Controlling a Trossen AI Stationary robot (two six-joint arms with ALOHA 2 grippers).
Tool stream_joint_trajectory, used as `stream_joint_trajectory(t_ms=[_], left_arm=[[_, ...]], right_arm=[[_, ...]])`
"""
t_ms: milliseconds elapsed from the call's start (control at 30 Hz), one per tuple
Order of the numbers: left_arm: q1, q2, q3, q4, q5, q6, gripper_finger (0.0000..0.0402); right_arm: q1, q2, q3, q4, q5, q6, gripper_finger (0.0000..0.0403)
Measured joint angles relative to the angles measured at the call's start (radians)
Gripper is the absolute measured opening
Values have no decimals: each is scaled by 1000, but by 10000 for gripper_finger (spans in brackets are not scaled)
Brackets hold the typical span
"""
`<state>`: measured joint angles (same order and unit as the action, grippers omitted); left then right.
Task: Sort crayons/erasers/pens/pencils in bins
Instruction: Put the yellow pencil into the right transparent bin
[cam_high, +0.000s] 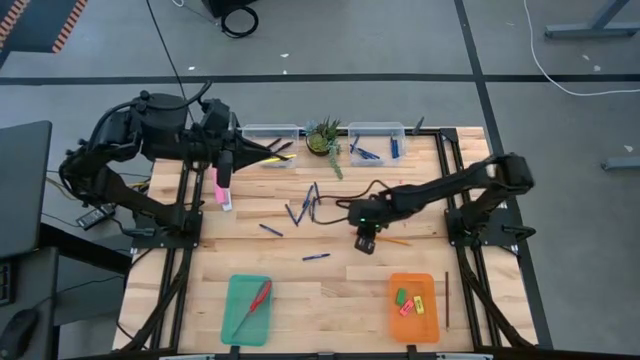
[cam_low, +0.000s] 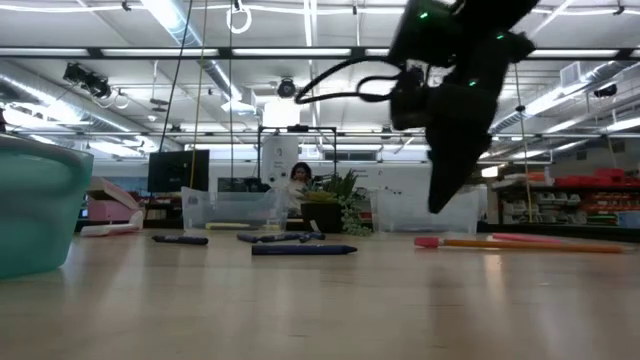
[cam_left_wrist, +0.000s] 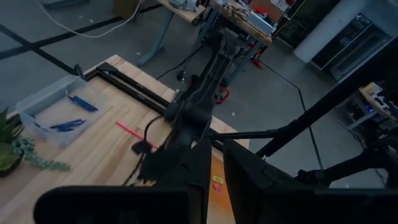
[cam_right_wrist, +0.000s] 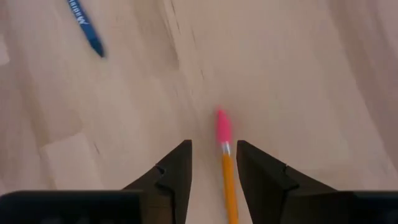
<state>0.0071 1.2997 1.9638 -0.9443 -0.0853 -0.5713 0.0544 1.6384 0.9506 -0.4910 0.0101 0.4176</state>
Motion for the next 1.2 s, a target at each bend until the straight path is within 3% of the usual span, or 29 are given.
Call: stream_joint_trajectory(t_ms=[167, 333, 533, 833, 1200], left_arm=[[0, -12, -1, -3, 0, 5, 54], [3, -37, 1, 4, 0, 7, 51], [3, -44, 1, 2, -18, 7, 44], [3, -45, 1, 3, -19, 31, 44], [3, -45, 0, 5, -19, 41, 43]], right_arm=[[-15, 149, 97, -80, 1, -78, 133], [-16, 196, 125, -111, -12, -90, 133], [-16, 197, 123, -109, 19, -126, 123], [-22, 218, 122, -85, 26, -134, 27], [-105, 67, 119, -86, 24, -56, 27]])
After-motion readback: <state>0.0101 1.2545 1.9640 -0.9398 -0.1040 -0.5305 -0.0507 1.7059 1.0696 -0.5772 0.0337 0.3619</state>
